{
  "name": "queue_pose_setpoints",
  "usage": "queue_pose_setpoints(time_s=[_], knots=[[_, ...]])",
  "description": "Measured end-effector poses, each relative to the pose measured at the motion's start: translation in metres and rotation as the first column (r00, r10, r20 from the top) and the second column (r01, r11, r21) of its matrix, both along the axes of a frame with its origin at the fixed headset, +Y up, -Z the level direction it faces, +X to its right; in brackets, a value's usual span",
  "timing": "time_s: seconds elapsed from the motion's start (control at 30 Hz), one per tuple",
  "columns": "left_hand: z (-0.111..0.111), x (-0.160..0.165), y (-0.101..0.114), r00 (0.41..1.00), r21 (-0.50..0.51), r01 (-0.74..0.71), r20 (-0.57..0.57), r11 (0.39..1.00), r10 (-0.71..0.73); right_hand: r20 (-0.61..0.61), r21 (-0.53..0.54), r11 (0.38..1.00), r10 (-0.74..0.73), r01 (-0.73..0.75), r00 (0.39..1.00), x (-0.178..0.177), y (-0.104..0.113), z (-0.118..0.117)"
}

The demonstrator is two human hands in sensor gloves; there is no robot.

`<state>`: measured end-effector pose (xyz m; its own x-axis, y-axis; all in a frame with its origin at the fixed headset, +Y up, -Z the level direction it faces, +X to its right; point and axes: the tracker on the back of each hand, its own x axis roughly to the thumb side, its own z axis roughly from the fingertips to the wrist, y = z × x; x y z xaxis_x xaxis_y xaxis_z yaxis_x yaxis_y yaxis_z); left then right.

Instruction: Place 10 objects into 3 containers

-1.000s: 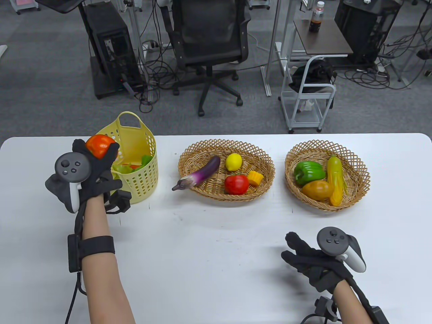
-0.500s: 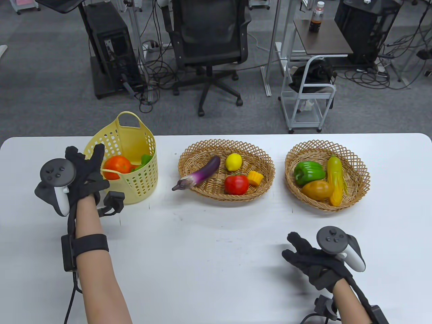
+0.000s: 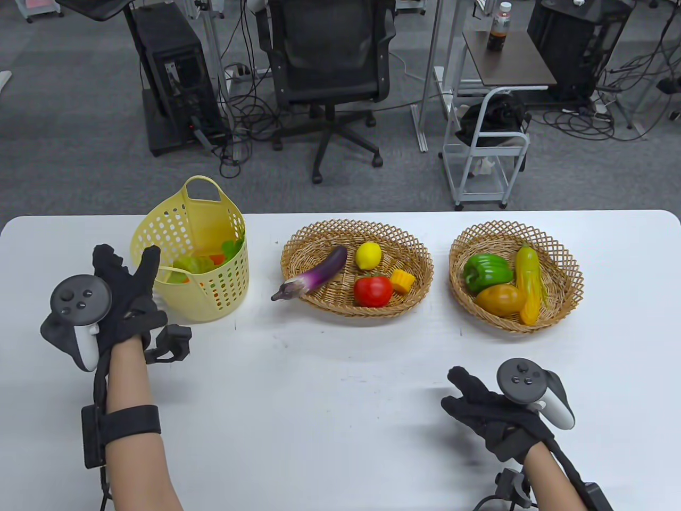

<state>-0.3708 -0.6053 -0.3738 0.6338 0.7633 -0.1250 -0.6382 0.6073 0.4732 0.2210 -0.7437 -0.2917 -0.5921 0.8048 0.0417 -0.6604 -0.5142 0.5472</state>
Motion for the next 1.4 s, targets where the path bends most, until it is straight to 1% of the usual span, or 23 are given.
queue_pose_setpoints(time_s=[0.07, 0.13, 0.2, 0.23, 0.27, 0.3, 0.43, 0.53, 0.63, 0.7, 0.77, 0.87, 0.9, 0.97, 1.1, 1.2, 1.4], knots=[[0.013, 0.005, -0.002, 1.000, 0.006, 0.002, 0.028, 1.000, -0.002, 0.005, 0.011, 1.000, -0.004, 0.004, 1.000, -0.001, 0.002, 0.001], [0.029, 0.013, -0.009, 0.997, 0.001, 0.004, 0.079, 1.000, -0.004, 0.023, 0.027, 1.000, 0.003, -0.004, 1.000, -0.001, 0.004, 0.002], [0.039, 0.018, -0.023, 0.996, -0.006, -0.018, 0.090, 1.000, 0.019, 0.036, 0.041, 0.999, 0.000, -0.002, 0.999, -0.001, 0.006, 0.003], [0.047, 0.021, -0.035, 0.992, -0.031, -0.045, 0.116, 0.998, 0.048, 0.041, 0.049, 0.999, -0.011, 0.009, 0.999, -0.001, 0.007, 0.003], [0.051, 0.023, -0.041, 0.991, -0.039, -0.052, 0.125, 0.998, 0.057, 0.045, 0.054, 0.998, -0.016, 0.013, 0.999, -0.001, 0.007, 0.004], [0.057, 0.028, -0.053, 0.988, -0.046, -0.047, 0.145, 0.998, 0.053, 0.049, 0.064, 0.998, -0.023, 0.020, 0.999, -0.001, 0.008, 0.004], [0.070, 0.050, -0.087, 0.973, -0.102, 0.003, 0.231, 0.995, 0.021, 0.068, 0.072, 0.997, -0.026, 0.021, 0.997, -0.001, 0.007, 0.003], [0.075, 0.069, -0.109, 0.964, -0.109, 0.042, 0.265, 0.993, -0.012, 0.144, 0.105, 0.994, 0.012, -0.027, 0.990, 0.001, 0.007, 0.003], [0.079, 0.088, -0.124, 0.942, -0.105, 0.126, 0.324, 0.986, -0.086, 0.212, 0.145, 0.987, 0.035, -0.067, 0.977, 0.005, 0.009, 0.002], [0.081, 0.099, -0.129, 0.918, -0.094, 0.207, 0.363, 0.974, -0.160, 0.255, 0.173, 0.980, 0.049, -0.095, 0.966, 0.007, 0.010, 0.002], [0.083, 0.107, -0.133, 0.895, -0.061, 0.287, 0.374, 0.956, -0.244, 0.277, 0.191, 0.974, 0.068, -0.125, 0.958, 0.008, 0.011, 0.001], [0.082, 0.113, -0.132, 0.832, -0.047, 0.439, 0.399, 0.897, -0.387, 0.309, 0.209, 0.963, 0.103, -0.173, 0.945, 0.010, 0.011, 0.000], [0.083, 0.113, -0.131, 0.820, -0.033, 0.467, 0.391, 0.884, -0.419, 0.315, 0.208, 0.960, 0.115, -0.186, 0.942, 0.010, 0.010, -0.001], [0.086, 0.114, -0.131, 0.806, -0.006, 0.492, 0.381, 0.871, -0.453, 0.316, 0.196, 0.958, 0.141, -0.210, 0.938, 0.010, 0.009, -0.002], [0.091, 0.114, -0.127, 0.773, -0.001, 0.541, 0.394, 0.841, -0.497, 0.317, 0.171, 0.957, 0.173, -0.235, 0.932, 0.010, 0.006, -0.004], [0.094, 0.115, -0.125, 0.741, 0.016, 0.591, 0.385, 0.807, -0.550, 0.302, 0.160, 0.959, 0.176, -0.232, 0.937, 0.011, 0.005, -0.006], [0.096, 0.116, -0.124, 0.717, 0.030, 0.624, 0.375, 0.781, -0.588, 0.264, 0.134, 0.960, 0.206, -0.247, 0.942, 0.008, 0.001, -0.006]])
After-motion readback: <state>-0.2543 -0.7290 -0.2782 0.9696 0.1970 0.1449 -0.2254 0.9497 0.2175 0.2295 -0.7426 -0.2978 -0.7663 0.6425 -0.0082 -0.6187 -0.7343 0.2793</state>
